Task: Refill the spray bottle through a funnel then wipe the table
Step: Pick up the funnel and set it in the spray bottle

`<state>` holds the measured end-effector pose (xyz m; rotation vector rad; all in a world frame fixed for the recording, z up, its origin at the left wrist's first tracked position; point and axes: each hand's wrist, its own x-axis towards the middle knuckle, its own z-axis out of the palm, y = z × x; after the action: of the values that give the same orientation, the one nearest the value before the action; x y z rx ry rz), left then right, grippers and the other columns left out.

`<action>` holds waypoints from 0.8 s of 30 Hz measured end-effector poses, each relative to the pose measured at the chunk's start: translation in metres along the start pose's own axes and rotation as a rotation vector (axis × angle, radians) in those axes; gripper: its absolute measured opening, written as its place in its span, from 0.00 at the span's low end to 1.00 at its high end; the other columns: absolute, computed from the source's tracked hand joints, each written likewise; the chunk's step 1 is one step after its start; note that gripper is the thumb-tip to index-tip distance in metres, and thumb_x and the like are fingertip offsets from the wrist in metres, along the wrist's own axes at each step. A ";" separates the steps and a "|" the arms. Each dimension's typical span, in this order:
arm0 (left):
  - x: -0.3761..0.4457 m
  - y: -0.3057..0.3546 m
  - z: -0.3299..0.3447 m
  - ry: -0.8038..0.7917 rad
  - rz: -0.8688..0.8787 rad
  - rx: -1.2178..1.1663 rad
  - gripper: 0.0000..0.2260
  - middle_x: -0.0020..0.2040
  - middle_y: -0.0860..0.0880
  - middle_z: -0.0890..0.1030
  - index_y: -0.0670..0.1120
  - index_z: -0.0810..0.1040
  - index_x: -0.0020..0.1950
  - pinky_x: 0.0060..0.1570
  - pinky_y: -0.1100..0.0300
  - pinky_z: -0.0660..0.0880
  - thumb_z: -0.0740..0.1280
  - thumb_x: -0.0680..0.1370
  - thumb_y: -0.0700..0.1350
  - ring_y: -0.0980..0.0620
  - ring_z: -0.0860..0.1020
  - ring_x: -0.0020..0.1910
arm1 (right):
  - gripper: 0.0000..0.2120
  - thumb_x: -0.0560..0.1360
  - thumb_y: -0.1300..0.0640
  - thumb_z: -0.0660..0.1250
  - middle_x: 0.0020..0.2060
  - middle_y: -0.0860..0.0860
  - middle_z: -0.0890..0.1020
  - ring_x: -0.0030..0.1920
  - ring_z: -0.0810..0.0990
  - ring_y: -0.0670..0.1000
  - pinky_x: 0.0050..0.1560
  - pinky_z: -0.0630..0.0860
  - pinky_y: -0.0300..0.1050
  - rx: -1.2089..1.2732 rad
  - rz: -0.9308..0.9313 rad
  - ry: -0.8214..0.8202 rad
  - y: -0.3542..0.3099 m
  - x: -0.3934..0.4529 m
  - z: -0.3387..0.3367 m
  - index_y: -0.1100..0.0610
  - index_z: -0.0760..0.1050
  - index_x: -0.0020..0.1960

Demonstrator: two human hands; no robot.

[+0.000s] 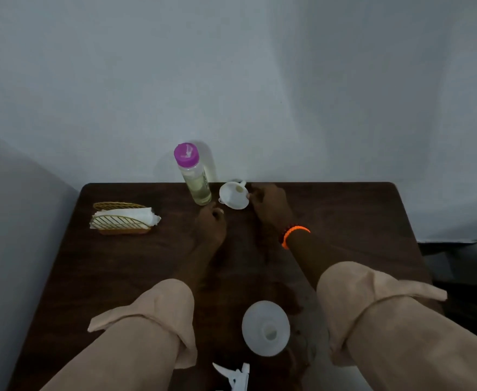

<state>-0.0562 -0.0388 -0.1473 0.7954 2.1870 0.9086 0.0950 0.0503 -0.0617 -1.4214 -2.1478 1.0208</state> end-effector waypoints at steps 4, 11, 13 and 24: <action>0.002 0.004 0.003 0.015 0.034 -0.039 0.14 0.50 0.44 0.85 0.50 0.82 0.57 0.52 0.42 0.82 0.61 0.77 0.50 0.42 0.84 0.49 | 0.09 0.78 0.60 0.69 0.47 0.59 0.87 0.50 0.83 0.56 0.54 0.78 0.51 0.023 -0.028 -0.036 0.001 0.011 0.011 0.63 0.84 0.54; -0.005 0.013 -0.005 0.017 0.045 -0.063 0.11 0.54 0.45 0.84 0.50 0.79 0.62 0.54 0.43 0.81 0.66 0.80 0.46 0.42 0.84 0.50 | 0.08 0.77 0.62 0.70 0.47 0.60 0.87 0.49 0.84 0.56 0.54 0.80 0.51 0.054 0.043 -0.015 0.004 0.007 0.012 0.65 0.85 0.50; -0.018 0.015 -0.014 0.066 0.056 -0.124 0.09 0.53 0.47 0.85 0.51 0.81 0.58 0.53 0.42 0.81 0.69 0.78 0.45 0.43 0.84 0.49 | 0.08 0.77 0.60 0.70 0.49 0.59 0.87 0.50 0.84 0.55 0.55 0.80 0.49 0.078 0.059 0.004 0.004 -0.007 0.007 0.63 0.85 0.52; -0.177 0.057 -0.095 -0.013 0.094 -0.563 0.08 0.45 0.47 0.88 0.40 0.84 0.53 0.41 0.59 0.84 0.75 0.75 0.37 0.48 0.87 0.45 | 0.10 0.76 0.60 0.73 0.46 0.57 0.88 0.41 0.88 0.57 0.45 0.86 0.49 0.492 0.093 -0.089 -0.031 -0.159 -0.082 0.63 0.84 0.56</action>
<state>-0.0003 -0.1696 0.0056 0.6215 1.7523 1.4687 0.1956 -0.0705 0.0299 -1.2579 -1.7266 1.5417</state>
